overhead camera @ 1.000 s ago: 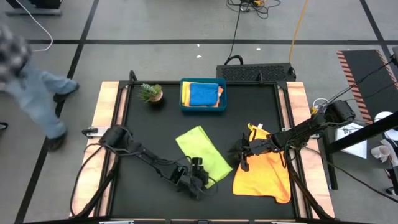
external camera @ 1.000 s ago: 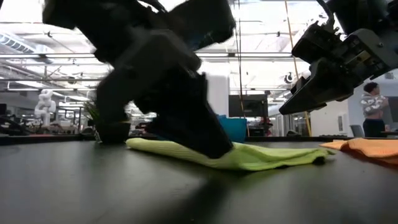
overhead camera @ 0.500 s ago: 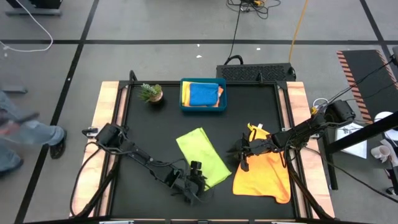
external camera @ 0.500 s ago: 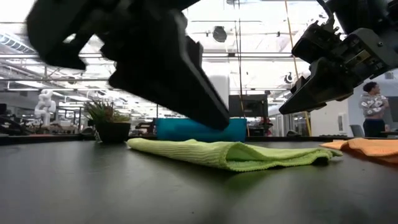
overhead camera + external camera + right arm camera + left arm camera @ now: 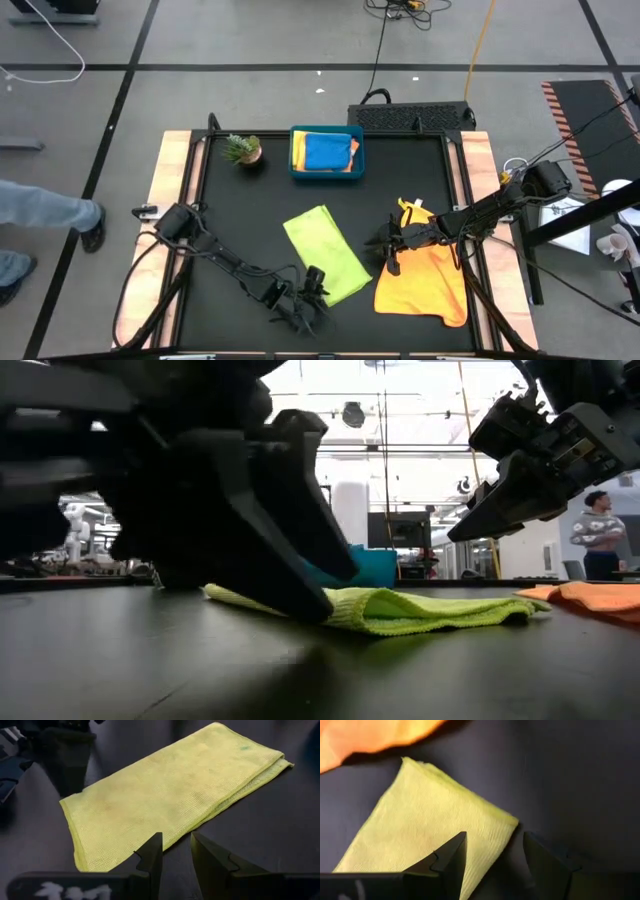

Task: Fold microfiber towels
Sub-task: Fold the green microfiber cloth

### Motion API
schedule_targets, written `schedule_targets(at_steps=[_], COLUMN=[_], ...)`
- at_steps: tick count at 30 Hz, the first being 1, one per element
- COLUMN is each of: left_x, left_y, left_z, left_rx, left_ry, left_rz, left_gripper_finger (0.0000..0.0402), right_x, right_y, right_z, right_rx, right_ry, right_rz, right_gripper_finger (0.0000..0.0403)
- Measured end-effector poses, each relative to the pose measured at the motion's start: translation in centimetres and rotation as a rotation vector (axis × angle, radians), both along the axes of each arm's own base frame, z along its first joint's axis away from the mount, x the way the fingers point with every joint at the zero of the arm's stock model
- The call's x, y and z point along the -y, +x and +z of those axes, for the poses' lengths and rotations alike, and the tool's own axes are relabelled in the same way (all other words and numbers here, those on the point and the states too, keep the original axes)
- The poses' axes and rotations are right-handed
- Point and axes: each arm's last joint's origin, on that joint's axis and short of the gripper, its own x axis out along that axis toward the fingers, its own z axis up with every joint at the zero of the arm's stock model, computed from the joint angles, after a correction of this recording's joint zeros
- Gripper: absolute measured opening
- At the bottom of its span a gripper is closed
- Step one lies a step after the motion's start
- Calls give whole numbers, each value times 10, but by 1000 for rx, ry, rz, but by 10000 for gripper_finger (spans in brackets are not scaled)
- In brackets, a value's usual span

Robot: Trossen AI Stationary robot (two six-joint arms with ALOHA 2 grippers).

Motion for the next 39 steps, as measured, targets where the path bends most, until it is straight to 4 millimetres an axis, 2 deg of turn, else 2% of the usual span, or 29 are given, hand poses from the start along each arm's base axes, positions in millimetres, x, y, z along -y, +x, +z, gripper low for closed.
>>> schedule_targets(at_steps=[6, 13, 17, 25, 33, 39], left_x=[4, 6, 6, 4, -6, -17], left_y=[5, 5, 6, 6, 10, 16], left_z=[-16, -23, -24, -25, -21, -17], left_rx=[28, 30, 34, 36, 43, 54], left_ry=[58, 134, 149, 139, 29, -33], left_rz=[-46, -76, -84, -43, 95, 180], left_gripper_finger=[198, 186, 141, 12, 5, 3], right_x=[0, 0, 0, -2, -27, -40], right_y=[0, 0, 0, -1, -3, -6], right_z=[0, 0, 0, -1, 11, 5], right_rx=[2, 0, -3, -8, 135, 135], right_ry=[0, -3, -4, 11, -35, -84], right_rz=[-1, 1, 1, 9, 189, 242], right_gripper_finger=[95, 95, 95, 95, 96, 96])
